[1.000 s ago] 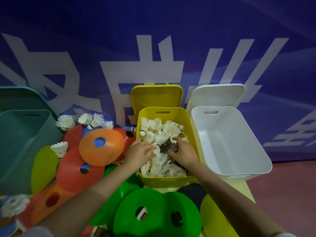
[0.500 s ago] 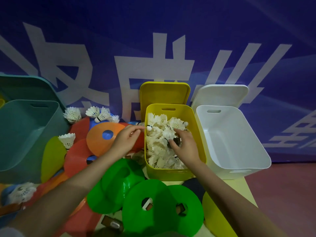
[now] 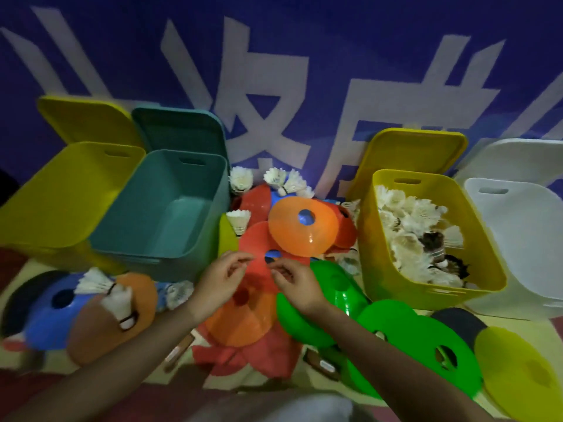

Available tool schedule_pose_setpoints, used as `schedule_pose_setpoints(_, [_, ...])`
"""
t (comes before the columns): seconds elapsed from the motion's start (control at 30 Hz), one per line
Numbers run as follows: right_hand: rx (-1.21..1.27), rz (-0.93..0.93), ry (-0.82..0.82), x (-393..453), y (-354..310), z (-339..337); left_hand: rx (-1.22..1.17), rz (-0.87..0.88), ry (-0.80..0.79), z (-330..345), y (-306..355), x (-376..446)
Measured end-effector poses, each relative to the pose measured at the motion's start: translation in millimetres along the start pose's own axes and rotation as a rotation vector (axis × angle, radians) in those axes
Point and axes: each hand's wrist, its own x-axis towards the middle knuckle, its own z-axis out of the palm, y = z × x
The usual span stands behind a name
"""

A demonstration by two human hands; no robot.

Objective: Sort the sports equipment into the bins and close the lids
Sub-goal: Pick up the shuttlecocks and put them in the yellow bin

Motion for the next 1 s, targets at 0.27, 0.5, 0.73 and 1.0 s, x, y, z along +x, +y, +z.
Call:
schedule_pose_setpoints(0.27, [-0.317, -0.248, -0.202, 7, -41, 136, 0.203, -0.075, 0.138, -118, -98, -82])
schedule_pose_setpoints(0.5, [-0.564, -0.337, -0.256, 20, -58, 209, 0.468, -0.409, 0.247, -174, -174, -109])
schedule_pose_setpoints(0.73, [-0.801, -0.219, -0.389, 40, -58, 234, 0.433, -0.471, 0.322, -170, -183, -108])
schedule_pose_setpoints(1.0, [-0.867, -0.092, -0.283, 43, -62, 246, 0.613, -0.505, 0.34, -165, -192, -97])
